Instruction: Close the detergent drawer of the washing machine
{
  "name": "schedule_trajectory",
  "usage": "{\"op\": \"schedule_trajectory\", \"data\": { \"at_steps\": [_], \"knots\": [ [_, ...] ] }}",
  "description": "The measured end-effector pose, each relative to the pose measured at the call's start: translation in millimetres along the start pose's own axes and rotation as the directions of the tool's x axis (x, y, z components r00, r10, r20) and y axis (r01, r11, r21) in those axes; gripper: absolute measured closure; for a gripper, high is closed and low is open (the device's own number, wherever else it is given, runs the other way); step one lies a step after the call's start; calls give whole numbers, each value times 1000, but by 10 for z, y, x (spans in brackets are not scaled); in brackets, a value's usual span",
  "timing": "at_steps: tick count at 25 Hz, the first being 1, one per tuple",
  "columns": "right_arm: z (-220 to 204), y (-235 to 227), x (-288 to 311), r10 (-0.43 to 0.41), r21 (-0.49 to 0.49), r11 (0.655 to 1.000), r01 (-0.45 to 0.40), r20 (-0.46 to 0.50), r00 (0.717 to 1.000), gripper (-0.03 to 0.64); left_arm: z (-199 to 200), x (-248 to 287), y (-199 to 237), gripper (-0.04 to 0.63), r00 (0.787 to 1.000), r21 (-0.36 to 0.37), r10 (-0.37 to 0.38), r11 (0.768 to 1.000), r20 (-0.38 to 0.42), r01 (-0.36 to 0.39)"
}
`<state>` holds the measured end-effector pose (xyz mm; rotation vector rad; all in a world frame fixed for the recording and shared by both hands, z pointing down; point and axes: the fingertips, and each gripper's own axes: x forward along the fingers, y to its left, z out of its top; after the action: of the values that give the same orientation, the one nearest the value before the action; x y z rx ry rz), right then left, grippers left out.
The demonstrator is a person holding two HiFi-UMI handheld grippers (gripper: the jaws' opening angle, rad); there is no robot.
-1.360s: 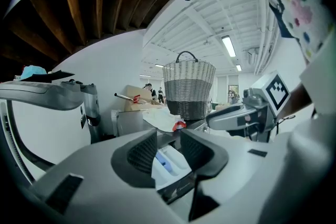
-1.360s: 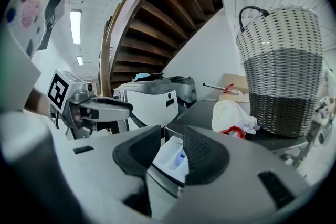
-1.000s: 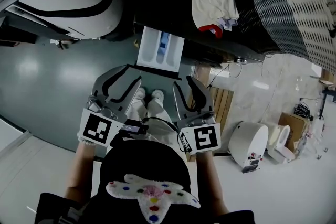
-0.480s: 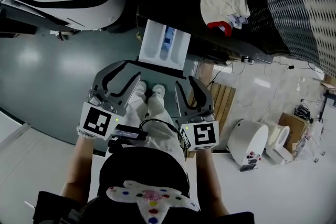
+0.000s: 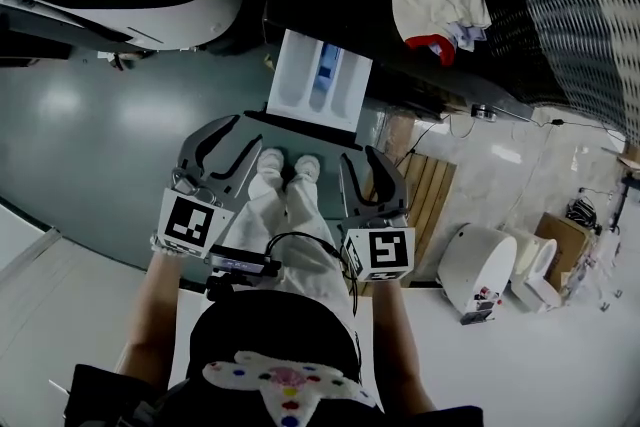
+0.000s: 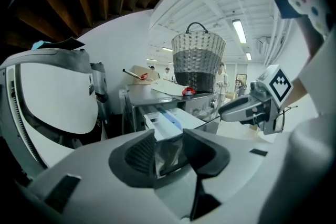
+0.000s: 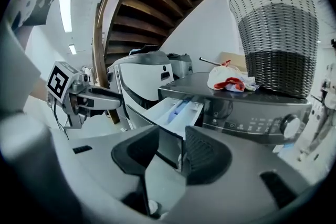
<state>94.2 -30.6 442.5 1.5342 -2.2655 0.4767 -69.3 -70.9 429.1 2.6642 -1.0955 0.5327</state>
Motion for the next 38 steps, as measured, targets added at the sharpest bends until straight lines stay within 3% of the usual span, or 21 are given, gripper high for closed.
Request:
{"op": "schedule_trajectory", "data": {
  "at_steps": [19,32,38],
  "knots": [
    [-597,-32,210,-23,36,999,26,-85,996,472,-716,279,237,430,992,-5,57,998,-108,-57],
    [-647,-70,285,-57,38,997,60,-80,995,479,-758,365,219,433,993,-8,49,999,-108,-50],
    [-635,-92,292,-85,48,995,89,-77,993,509,-751,379,171,469,993,10,37,999,-114,-36]
  ]
}}
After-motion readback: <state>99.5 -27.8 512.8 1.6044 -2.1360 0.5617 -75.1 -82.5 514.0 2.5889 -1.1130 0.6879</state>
